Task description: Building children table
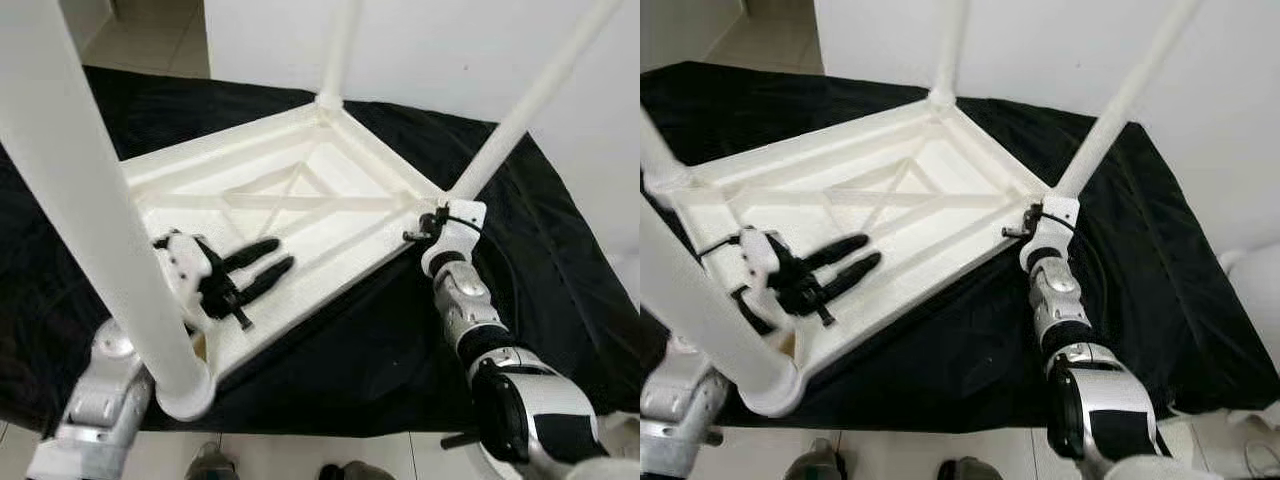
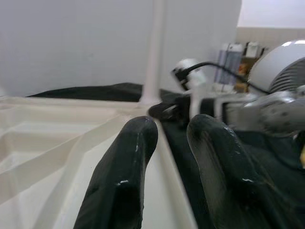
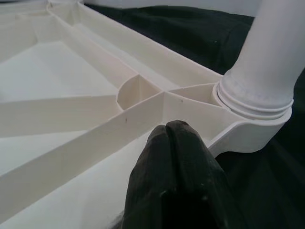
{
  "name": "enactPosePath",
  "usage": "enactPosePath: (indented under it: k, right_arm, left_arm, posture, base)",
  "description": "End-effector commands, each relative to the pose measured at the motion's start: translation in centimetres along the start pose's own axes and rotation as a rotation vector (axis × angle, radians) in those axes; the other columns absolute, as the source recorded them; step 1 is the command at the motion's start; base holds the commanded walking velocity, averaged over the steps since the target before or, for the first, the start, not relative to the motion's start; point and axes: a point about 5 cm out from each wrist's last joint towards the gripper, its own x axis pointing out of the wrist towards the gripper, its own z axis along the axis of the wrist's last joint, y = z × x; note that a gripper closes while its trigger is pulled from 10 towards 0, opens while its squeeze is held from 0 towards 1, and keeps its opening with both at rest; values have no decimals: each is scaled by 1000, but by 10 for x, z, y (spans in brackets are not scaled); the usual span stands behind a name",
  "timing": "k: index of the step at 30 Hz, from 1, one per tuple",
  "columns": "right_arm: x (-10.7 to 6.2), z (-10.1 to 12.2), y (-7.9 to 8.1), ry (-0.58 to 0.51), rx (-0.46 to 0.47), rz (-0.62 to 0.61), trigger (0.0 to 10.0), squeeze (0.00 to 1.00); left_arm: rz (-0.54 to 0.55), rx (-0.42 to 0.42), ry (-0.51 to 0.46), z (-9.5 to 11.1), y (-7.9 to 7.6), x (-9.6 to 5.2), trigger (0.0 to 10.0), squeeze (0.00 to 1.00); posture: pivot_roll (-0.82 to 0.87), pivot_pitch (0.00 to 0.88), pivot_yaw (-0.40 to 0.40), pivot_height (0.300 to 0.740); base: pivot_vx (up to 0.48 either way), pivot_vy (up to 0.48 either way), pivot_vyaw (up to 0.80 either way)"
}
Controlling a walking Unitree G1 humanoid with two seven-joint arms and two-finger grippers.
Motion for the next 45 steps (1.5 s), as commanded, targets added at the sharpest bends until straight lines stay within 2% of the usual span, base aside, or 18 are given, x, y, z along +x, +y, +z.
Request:
enactPosePath:
  k: [1,3,9,10,11,16,19,23,25,31,32,33,36,37,41,45]
  right_arm:
    - [-4,-22,14,128,-25,70,10000,0]
    - [-2,-20,16,138,-28,95,10000,0]
    - [3,-9,22,129,-124,186,10000,0]
    - [3,-9,22,129,-124,186,10000,0]
    - [4,-6,21,106,-169,184,10000,0]
    - [5,2,16,44,-168,134,10000,0]
    - [0,14,-7,-129,-96,-67,10000,0]
    - [-12,6,-30,-147,-65,-282,10000,0]
    - [-12,6,-30,-147,-65,-282,10000,0]
    - [-22,-14,-39,-93,-40,-387,10000,0]
    - [-22,-14,-39,-93,-40,-387,10000,0]
    - [-23,-22,-37,-57,24,-384,10000,0]
    - [-22,-24,-33,-45,56,-351,10000,0]
    - [-19,-22,-29,-38,48,-295,10000,0]
    - [-17,-21,-27,-32,42,-273,10000,0]
    - [-12,-16,-23,-19,30,-201,10000,0]
  left_arm:
    - [-76,-25,-8,0,-11,5,10000,0]
    - [-81,-32,-13,1,-13,8,10000,0]
    - [-112,-56,-26,4,-23,15,10000,0]
    - [-112,-56,-26,4,-23,15,10000,0]
    - [-124,-65,-33,5,-27,18,10000,0]
    - [-132,-80,-31,7,-30,20,10000,0]
    - [-110,-53,30,3,-17,10,10000,0]
    - [-120,-55,39,5,-13,6,10000,0]
    - [-120,-55,39,5,-13,6,10000,0]
    - [-141,-69,42,4,-15,8,10000,0]
    - [-141,-69,42,4,-15,8,10000,0]
    - [-149,-74,39,5,-16,11,10000,0]
    - [-156,-77,37,5,-16,12,10000,0]
    - [-161,-81,33,7,-17,13,10000,0]
    - [-165,-80,31,7,-18,13,10000,0]
    - [-179,-90,23,9,-22,14,10000,0]
  posture:
    - [196,101,-118,740]
    - [194,103,-117,740]
    - [178,114,-107,740]
    - [178,114,-107,740]
    - [178,114,-109,740]
    - [176,114,-109,740]
    - [167,112,-99,740]
    - [158,105,-89,740]
    - [158,105,-89,740]
    - [147,96,-77,740]
    - [147,96,-77,740]
    - [149,84,-74,740]
    - [151,82,-72,740]
    - [156,77,-77,740]
    - [160,74,-81,740]
    - [168,68,-88,740]
  base:
    - [0,0,0]
    - [0,0,0]
    - [0,0,0]
    - [0,0,0]
    - [0,0,0]
    - [0,0,0]
    - [0,0,0]
    - [0,0,0]
    - [0,0,0]
    - [0,0,0]
    - [0,0,0]
    - [0,0,0]
    - [0,0,0]
    - [0,0,0]
    - [0,0,0]
    - [0,0,0]
